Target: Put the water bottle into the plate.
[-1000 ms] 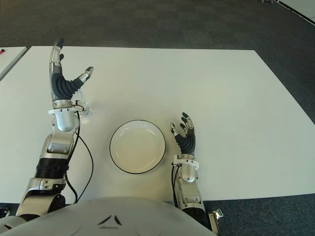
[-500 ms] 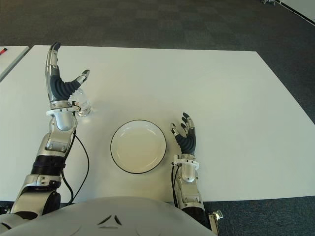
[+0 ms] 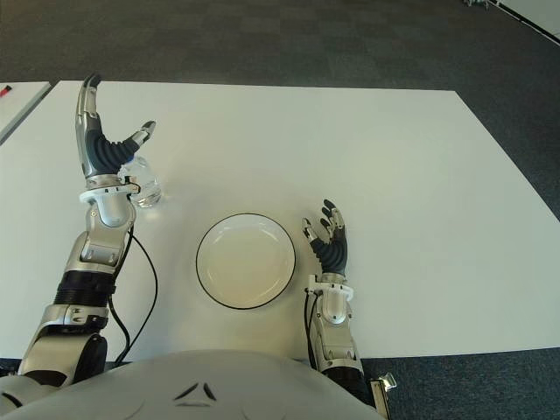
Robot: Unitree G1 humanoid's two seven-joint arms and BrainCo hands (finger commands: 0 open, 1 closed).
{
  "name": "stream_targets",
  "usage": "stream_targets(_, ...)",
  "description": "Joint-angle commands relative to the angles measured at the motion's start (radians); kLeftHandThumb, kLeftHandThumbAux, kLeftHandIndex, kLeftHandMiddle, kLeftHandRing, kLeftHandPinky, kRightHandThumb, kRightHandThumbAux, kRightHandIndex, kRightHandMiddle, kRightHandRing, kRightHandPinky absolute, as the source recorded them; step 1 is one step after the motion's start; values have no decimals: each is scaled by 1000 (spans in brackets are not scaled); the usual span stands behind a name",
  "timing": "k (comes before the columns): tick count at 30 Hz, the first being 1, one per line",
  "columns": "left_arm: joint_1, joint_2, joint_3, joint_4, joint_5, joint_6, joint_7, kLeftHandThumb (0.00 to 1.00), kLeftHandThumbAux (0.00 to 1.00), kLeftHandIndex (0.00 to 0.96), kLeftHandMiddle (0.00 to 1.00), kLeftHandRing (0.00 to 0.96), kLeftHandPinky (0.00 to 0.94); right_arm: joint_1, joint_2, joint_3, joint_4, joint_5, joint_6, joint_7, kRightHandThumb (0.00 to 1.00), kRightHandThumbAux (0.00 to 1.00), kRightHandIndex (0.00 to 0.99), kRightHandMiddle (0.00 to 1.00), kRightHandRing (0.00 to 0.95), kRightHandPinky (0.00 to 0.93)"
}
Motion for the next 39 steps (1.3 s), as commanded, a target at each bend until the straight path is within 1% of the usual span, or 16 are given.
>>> stream_targets(1,-12,3,10,15,2,37,17,151,756,0,32,28,70,14,8,-9,30,18,32,8,444,729,146,122,105,141)
stream_targets(6,-34,13,21,60,-6,60,25,150,760,1,31,27,76,14,8,-12,32,23,29,12,452,730,147,121,104,140)
stream_targets(10,-51,19,23,96,-15,63,31,154,767,1,31,28,81,16,7,-13,33,26,29,17,453,730,147,119,101,135)
stream_targets(14,-56,19,17,109,-14,60,36,159,775,3,29,27,82,16,8,-17,39,36,21,23,460,739,147,121,104,144)
stream_targets(21,-61,7,9,117,-17,81,33,161,783,3,24,24,76,16,10,-24,43,49,16,31,472,748,153,124,106,141)
stream_targets(26,-63,-1,4,121,-27,90,28,157,774,2,23,22,72,20,6,-28,41,51,18,37,469,733,154,119,100,134)
stream_targets(33,-73,-3,-3,141,-45,93,25,163,766,3,25,25,76,25,1,-31,36,42,24,38,469,736,155,119,98,130)
stream_targets(39,-87,-1,-10,175,-55,93,25,174,760,0,25,25,79,30,1,-33,28,47,44,47,472,742,160,113,88,112)
